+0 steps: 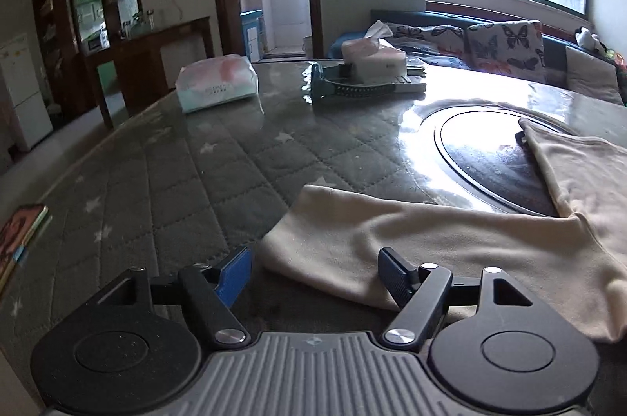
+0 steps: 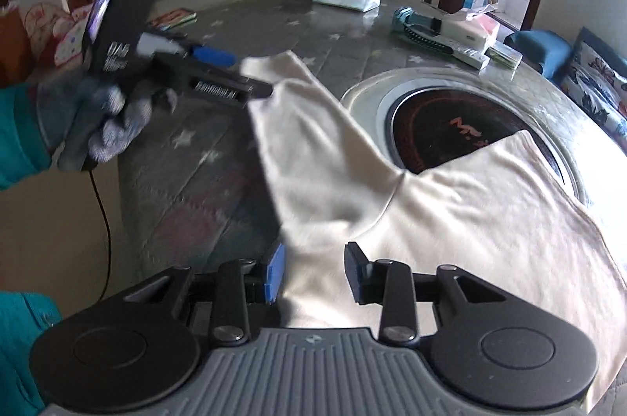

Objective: Fold clothes

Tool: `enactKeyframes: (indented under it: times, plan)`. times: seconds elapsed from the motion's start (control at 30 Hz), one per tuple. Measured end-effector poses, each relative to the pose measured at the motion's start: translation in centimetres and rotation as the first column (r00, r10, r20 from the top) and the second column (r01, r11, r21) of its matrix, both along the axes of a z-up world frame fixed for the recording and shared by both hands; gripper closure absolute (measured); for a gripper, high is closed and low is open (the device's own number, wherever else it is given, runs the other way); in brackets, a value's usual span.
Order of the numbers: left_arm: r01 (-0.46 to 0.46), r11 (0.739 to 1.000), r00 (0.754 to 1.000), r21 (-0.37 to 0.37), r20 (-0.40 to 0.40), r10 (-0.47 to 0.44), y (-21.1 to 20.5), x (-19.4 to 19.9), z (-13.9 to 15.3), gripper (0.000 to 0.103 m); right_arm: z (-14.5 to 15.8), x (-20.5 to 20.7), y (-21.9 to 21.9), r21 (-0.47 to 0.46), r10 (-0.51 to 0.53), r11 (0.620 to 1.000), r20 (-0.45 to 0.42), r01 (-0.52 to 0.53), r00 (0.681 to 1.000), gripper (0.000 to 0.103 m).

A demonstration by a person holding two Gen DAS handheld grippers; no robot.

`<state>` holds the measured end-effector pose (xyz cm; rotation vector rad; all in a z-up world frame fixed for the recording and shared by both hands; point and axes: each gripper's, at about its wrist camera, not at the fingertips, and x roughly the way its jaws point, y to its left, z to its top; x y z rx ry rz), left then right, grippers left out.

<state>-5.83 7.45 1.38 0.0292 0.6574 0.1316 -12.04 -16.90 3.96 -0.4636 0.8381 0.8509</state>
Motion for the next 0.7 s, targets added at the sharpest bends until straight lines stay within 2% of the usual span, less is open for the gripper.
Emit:
enactKeyframes:
  times: [0.03, 0.1, 0.13, 0.17, 0.23, 0.27, 0.53, 0.7]
  plan:
    - [-0.001, 1.000, 1.000, -0.005, -0.001, 0.001, 0.0, 0.0, 0.0, 0.031, -0.3, -0.4, 0.0, -0.007, 0.001, 1.000, 0.010, -0.001, 1.000, 0.070]
    - [0.000, 1.000, 1.000, -0.016, 0.003, 0.000, 0.1, 0.1, 0.0, 0.043, -0.7, -0.9, 0.0, -0.015, -0.002, 1.000, 0.015, 0.002, 1.000, 0.070]
    - [-0.001, 1.000, 1.000, -0.020, 0.009, 0.001, 0.2, 0.2, 0.0, 0.056, -0.8, -1.1, 0.0, -0.016, -0.006, 1.000, 0.018, 0.006, 1.000, 0.070]
    - [-0.002, 1.000, 1.000, -0.018, 0.014, 0.003, 0.3, 0.3, 0.0, 0.072, -1.0, -1.1, 0.0, -0.014, -0.007, 1.000, 0.014, 0.008, 1.000, 0.070]
    - [0.000, 1.000, 1.000, -0.014, 0.019, 0.000, 0.3, 0.6, 0.2, 0.093, -1.3, -1.3, 0.0, -0.006, -0.010, 1.000, 0.008, 0.010, 1.000, 0.070]
    - [0.000, 1.000, 1.000, -0.012, 0.027, 0.000, 0.4, 0.7, 0.4, 0.096, -1.4, -1.3, 0.0, -0.003, -0.010, 1.000, 0.007, 0.010, 1.000, 0.070]
    - [-0.009, 0.997, 0.987, 0.082, 0.162, -0.005, -0.3, 1.1, 3.2, 0.097, -1.8, -2.6, -0.4, -0.004, -0.005, 1.000, -0.016, 0.005, 1.000, 0.069]
    - [-0.012, 0.996, 0.992, 0.086, 0.125, 0.002, -0.3, 2.2, 2.3, 0.097, -1.1, -3.4, -0.4, -0.014, 0.025, 1.000, 0.009, -0.025, 1.000, 0.070]
